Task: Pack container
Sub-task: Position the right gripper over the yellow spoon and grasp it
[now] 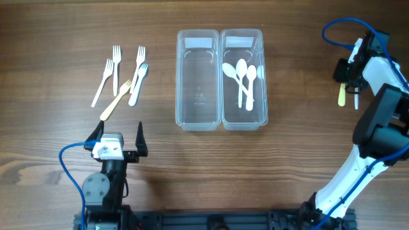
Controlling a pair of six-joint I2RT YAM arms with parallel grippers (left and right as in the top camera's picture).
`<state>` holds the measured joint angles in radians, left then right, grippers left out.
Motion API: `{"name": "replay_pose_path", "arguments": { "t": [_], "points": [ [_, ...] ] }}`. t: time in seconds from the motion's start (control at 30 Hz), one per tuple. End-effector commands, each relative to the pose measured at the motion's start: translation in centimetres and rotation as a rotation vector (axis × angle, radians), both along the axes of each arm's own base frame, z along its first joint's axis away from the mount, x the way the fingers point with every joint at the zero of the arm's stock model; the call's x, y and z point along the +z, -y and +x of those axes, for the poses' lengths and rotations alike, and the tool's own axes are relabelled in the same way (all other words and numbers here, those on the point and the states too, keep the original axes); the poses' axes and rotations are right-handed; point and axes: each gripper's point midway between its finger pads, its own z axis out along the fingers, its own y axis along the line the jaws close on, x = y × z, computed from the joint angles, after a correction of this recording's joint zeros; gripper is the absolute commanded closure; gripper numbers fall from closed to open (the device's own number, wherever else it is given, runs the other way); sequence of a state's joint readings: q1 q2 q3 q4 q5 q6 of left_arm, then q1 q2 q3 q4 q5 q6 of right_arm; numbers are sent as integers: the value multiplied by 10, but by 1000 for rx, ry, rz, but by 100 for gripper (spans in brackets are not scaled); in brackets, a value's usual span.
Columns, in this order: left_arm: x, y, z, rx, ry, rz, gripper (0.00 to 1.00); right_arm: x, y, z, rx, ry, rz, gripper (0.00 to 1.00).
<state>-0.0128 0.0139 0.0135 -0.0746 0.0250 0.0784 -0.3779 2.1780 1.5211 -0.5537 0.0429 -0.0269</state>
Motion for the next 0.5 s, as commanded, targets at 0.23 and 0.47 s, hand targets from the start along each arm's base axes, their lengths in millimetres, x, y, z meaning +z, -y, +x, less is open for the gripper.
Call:
{"name": "replay_pose_path", "arguments": {
  "t": [0.23, 0.47],
  "points": [
    [-2, 0, 0, -7, 1, 21, 0, -37, -10, -33, -97, -148, 86, 78],
    [-2, 0, 0, -7, 1, 21, 0, -34, -14, -41, -88, -187, 98, 96]
  ]
}}
